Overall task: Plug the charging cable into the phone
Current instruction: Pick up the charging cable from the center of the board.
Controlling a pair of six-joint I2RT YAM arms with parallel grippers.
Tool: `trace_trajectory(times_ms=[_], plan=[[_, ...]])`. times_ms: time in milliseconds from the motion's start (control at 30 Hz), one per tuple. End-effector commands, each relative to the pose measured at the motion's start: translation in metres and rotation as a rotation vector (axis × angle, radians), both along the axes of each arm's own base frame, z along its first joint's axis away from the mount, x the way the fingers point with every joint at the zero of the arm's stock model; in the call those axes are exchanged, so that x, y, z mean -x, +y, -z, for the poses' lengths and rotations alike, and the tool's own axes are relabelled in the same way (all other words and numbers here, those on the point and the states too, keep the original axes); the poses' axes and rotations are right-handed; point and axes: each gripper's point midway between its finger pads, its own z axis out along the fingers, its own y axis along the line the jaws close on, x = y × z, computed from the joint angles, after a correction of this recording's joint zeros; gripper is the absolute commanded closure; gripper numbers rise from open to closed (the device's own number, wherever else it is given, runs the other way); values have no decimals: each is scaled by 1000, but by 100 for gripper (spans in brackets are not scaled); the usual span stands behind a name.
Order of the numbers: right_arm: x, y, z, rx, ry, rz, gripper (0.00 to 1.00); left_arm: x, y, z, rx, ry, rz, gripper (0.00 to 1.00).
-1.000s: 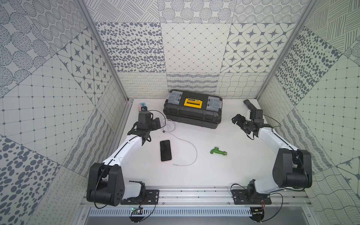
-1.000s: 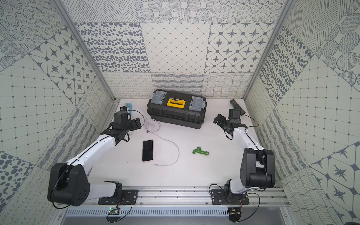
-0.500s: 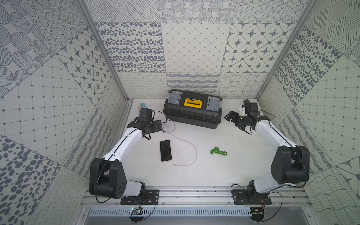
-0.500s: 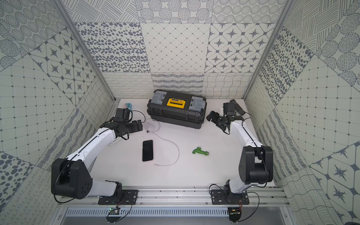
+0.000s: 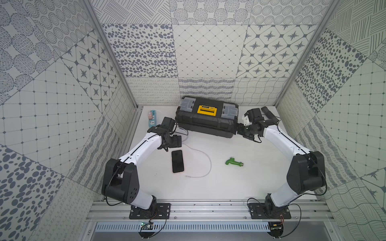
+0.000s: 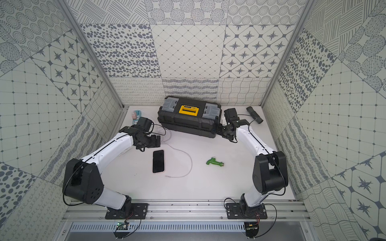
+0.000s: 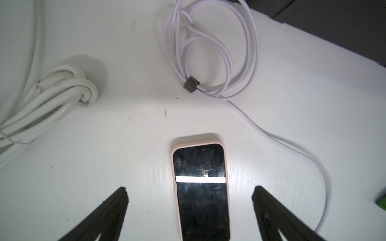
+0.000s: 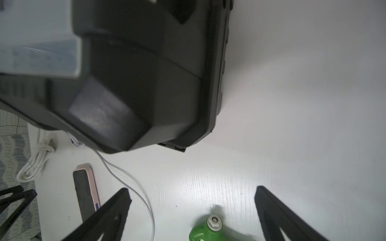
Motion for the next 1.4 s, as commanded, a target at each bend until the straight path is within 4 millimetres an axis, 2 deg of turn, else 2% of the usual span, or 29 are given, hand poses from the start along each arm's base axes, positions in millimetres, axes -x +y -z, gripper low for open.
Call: trace_trajectory(times_ms=[0, 200, 433, 567, 667, 900, 1367], plan=[[10, 18, 6, 73, 22, -68, 3, 15, -8, 5, 5, 64, 22, 4], [39, 63, 36, 171, 102, -187, 3, 19, -17, 5, 26, 54, 33, 4], [62, 115, 54, 301, 99, -357, 5, 29, -28, 5, 82, 47, 29, 8], [72, 133, 62, 352, 94, -438, 17, 36, -32, 5, 90, 45, 45, 8], [81, 144, 68, 370, 102, -485, 22, 40, -31, 4, 92, 40, 47, 9], [100, 153, 94, 389, 171, -533, 36, 43, -32, 3, 105, 42, 44, 9], [104, 163, 125, 416, 236, -540, 55, 56, -37, 4, 145, 35, 55, 10]])
